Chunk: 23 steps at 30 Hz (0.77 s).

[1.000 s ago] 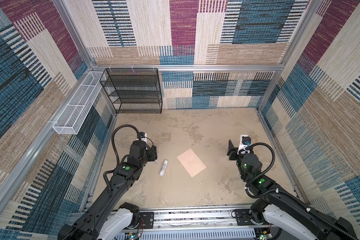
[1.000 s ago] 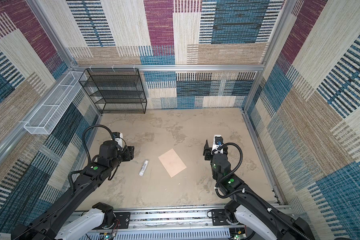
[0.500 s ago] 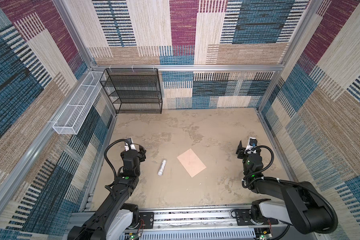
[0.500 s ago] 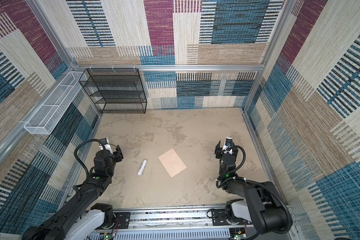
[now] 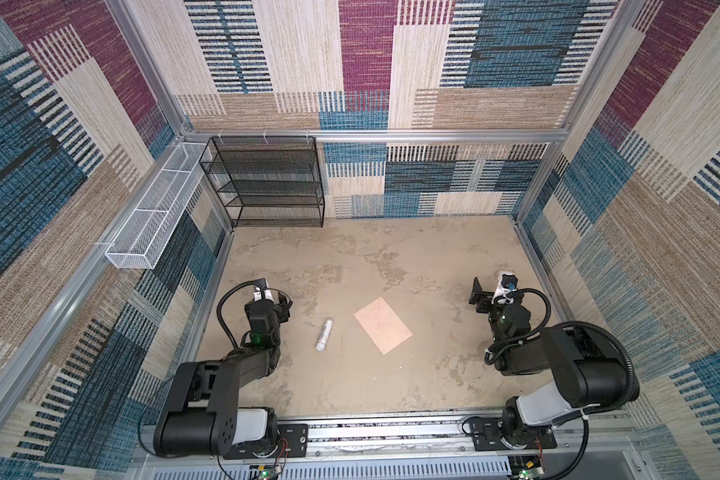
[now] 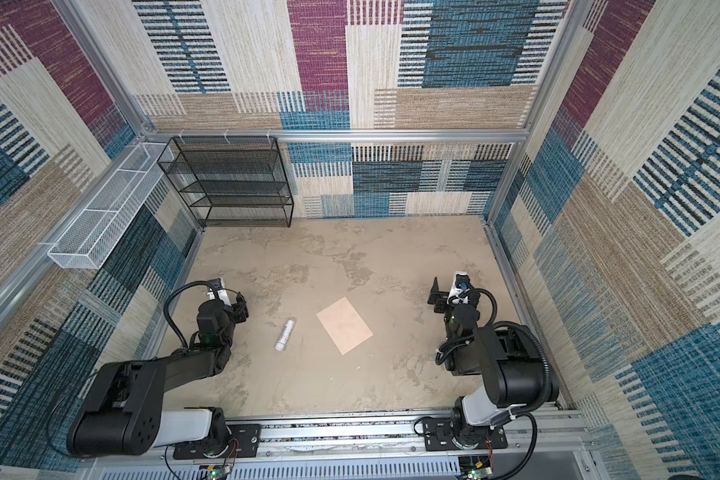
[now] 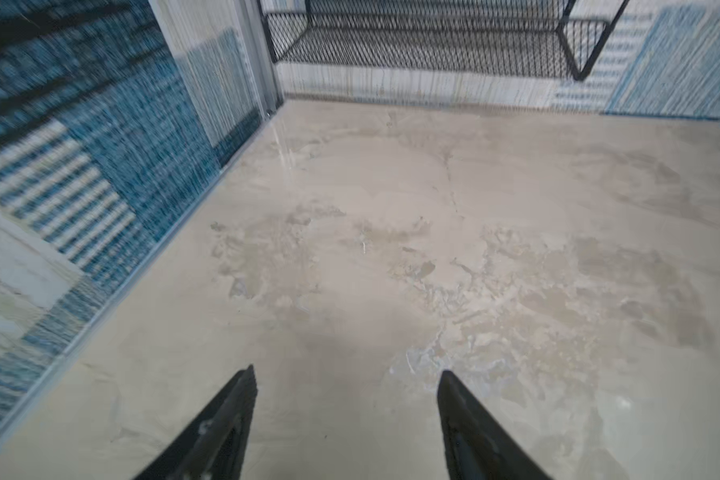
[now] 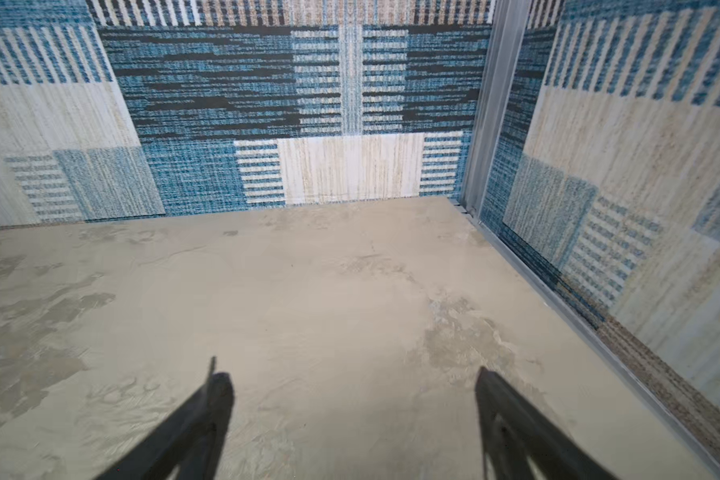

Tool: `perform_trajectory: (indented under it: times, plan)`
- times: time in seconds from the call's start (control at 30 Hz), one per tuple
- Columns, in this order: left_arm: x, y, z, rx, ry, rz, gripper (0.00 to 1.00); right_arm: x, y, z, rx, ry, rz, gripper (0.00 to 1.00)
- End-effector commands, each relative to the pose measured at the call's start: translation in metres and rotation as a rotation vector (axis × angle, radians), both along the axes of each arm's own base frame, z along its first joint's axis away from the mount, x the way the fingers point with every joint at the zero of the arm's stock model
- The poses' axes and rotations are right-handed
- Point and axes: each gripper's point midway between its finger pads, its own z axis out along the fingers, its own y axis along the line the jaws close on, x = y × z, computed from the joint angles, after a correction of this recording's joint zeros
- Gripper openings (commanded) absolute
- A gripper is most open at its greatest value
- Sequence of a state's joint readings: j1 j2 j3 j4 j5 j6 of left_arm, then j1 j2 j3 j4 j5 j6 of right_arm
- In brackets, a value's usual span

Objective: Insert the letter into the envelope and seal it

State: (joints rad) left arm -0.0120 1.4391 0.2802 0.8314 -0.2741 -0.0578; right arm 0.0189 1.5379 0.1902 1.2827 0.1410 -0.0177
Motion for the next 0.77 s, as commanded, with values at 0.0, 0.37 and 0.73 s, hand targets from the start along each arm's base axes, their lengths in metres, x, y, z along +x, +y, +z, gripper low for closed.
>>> perform_trajectory:
  times: [0.0, 0.37, 0.73]
  plan:
    - [0.018, -0.005, 0.021, -0.025, -0.139, -0.056, 0.72, 0.002, 0.004, 0.010, 0.022, -0.038, 0.025, 1.00]
    - [0.039, -0.013, 0.011, -0.061, 0.013, -0.121, 0.71, 0.003, 0.004, 0.010, 0.021, -0.037, 0.025, 1.00]
    - [0.041, -0.016, 0.012, -0.051, 0.013, -0.139, 0.99, 0.003, 0.004, 0.010, 0.020, -0.038, 0.026, 1.00]
